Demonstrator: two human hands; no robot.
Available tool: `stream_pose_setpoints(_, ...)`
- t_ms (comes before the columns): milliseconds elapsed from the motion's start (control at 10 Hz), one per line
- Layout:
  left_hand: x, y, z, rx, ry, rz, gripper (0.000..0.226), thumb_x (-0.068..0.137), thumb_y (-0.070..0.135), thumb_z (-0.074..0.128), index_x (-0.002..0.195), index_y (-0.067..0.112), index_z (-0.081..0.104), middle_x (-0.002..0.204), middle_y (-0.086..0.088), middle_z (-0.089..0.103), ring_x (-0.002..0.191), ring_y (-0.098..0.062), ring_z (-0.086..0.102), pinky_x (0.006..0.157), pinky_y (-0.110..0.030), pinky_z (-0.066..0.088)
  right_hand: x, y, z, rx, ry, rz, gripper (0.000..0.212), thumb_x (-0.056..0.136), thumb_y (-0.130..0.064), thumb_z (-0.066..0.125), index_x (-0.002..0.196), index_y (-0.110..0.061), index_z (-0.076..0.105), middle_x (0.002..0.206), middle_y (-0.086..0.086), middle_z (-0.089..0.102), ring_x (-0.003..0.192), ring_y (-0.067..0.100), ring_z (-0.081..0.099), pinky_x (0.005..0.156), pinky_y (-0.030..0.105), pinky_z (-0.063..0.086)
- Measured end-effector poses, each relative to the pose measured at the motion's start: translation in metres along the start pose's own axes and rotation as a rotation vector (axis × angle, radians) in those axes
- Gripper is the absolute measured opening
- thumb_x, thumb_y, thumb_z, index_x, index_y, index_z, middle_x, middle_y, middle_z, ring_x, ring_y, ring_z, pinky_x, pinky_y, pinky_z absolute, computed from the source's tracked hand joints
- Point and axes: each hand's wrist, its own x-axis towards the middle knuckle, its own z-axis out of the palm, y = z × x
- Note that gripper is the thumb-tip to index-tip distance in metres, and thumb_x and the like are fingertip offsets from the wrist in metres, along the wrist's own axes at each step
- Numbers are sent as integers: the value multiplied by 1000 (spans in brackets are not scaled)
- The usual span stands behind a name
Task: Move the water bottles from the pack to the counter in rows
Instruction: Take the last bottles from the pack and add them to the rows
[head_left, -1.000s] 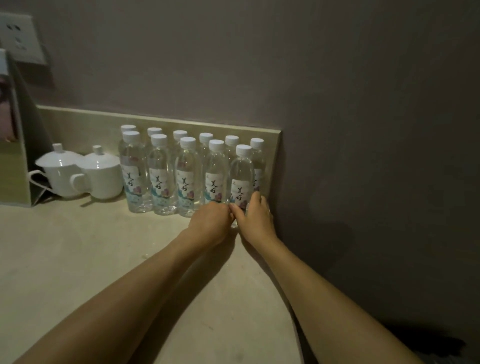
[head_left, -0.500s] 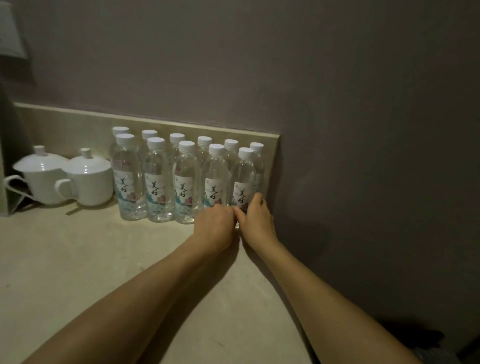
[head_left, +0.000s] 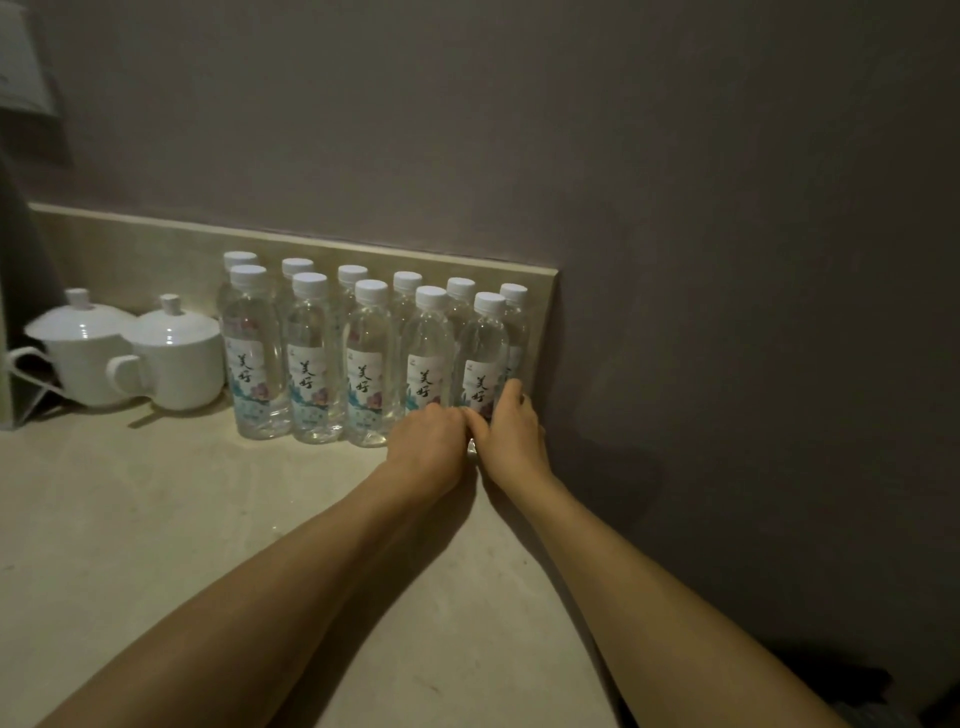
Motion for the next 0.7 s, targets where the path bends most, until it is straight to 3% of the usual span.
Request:
stream_pose_setpoints(300,-5,3,-5,-58,4,-6,16,93,19,56,103,16,67,101,-9,67,94,-29,67,79,-38,53,-3,-7,-3,-33,-44,22,50,95,-39,54,128,-4,38,136,19,48,121,41,51,93,44,44)
stream_pose_setpoints(400,-4,-4,-9,-226,-52,-44,28,94,29,52,77,11,65,78,-9,67,76,-27,67,73,-39,57,-5,-8,-4,-26,-48,73,50,95,-38,55,130,-4,39,137,18,43,122,39,50,94,42,43)
stream_pose_setpoints(500,-4,-16,-16,-298,-82,-63,42,93,42,52,75,8,69,72,-8,69,68,-24,67,69,-37,58,-10,-9,-6,19,-44,108,52,96,-32,56,133,0,37,138,21,39,122,40,50,94,40,43)
stream_pose_setpoints(700,-18,-22,-38,-514,-114,-35,31,96,36,54,98,9,70,84,-4,71,73,-19,69,76,-37,59,-21,-17,-12,104,60,147,56,95,-35,56,136,-2,35,137,17,38,118,37,52,85,37,45)
